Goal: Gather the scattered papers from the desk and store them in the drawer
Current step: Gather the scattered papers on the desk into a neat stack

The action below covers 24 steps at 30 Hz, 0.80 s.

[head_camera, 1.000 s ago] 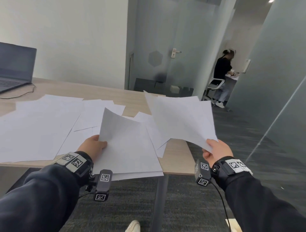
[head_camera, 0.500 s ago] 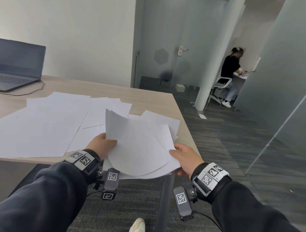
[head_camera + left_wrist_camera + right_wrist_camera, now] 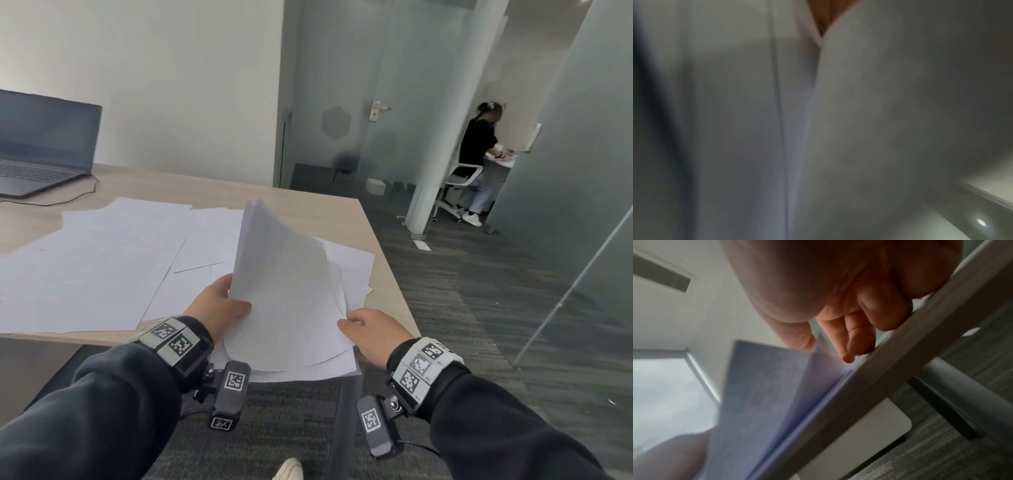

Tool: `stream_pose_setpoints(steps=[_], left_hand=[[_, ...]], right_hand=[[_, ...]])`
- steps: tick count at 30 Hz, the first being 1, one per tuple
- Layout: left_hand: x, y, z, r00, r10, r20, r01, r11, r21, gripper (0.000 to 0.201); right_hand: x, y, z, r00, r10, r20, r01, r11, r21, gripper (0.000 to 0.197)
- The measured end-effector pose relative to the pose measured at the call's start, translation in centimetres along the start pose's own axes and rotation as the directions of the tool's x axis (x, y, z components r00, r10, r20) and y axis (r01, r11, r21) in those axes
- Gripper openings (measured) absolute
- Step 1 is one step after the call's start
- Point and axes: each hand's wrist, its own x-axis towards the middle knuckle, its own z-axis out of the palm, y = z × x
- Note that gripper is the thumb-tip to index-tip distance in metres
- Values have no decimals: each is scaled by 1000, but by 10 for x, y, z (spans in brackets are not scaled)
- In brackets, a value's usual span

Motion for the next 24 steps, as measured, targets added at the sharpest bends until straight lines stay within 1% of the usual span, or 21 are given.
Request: stream_pose_setpoints(steps=[1, 4, 5, 6, 7, 8, 9, 10, 11, 12, 14, 15, 19, 22, 24], left_hand=[[-5, 2, 0, 1000, 27, 1, -27, 999, -31, 51], [-16, 13, 1, 992, 121, 28, -116, 983, -141, 45], [-19, 18, 2, 988, 152, 34, -144, 974, -173, 44], [-20, 23, 3, 982, 185, 34, -174, 962, -210, 43], [-22, 29, 5, 977, 212, 25, -199, 949, -243, 43], [-23, 35, 9, 969, 245, 17, -231, 935, -270, 43], [-23, 41, 12, 963, 269, 6, -257, 924, -284, 41], [-24, 47, 16, 956, 293, -6, -282, 914, -291, 38], [-22, 53, 20, 950, 312, -24, -305, 906, -295, 35], [-19, 58, 23, 945, 323, -48, -322, 899, -297, 32], [-15, 67, 27, 942, 325, -86, -336, 892, -302, 29], [-14, 69, 28, 943, 321, -92, -333, 892, -304, 29], [-10, 62, 35, 965, 256, -50, -259, 916, -308, 30], [-14, 47, 42, 975, 223, 1, -217, 951, -218, 31], [-18, 41, 48, 974, 224, 8, -221, 963, -152, 24]], right_hand=[[0, 2, -2, 1000, 12, -17, -11, 998, 68, 58], [5, 13, -9, 992, 27, -120, 4, 967, 253, 64], [6, 14, -13, 992, 36, -120, 7, 938, 346, 68], [8, 15, -16, 993, 31, -110, 24, 887, 461, 72], [6, 12, -20, 996, 22, -88, 34, 814, 580, 68], [6, 9, -23, 998, -2, -66, 47, 718, 694, 54], [3, 4, -29, 998, -18, -63, 60, 641, 765, 40], [2, 1, -33, 995, -37, -96, 100, 581, 808, 30], [0, -3, -39, 987, -43, -156, 153, 559, 815, 24], [1, -4, -43, 973, -51, -225, 216, 543, 811, 22], [1, -8, -51, 943, -63, -328, 304, 564, 768, 22], [1, -7, -53, 935, -65, -350, 320, 585, 746, 23], [-1, 3, -45, 942, -25, -334, 281, 603, 747, 29], [-5, 11, -30, 961, -13, -277, 228, 605, 763, 28], [-6, 15, -21, 968, 6, -251, 199, 592, 781, 24]])
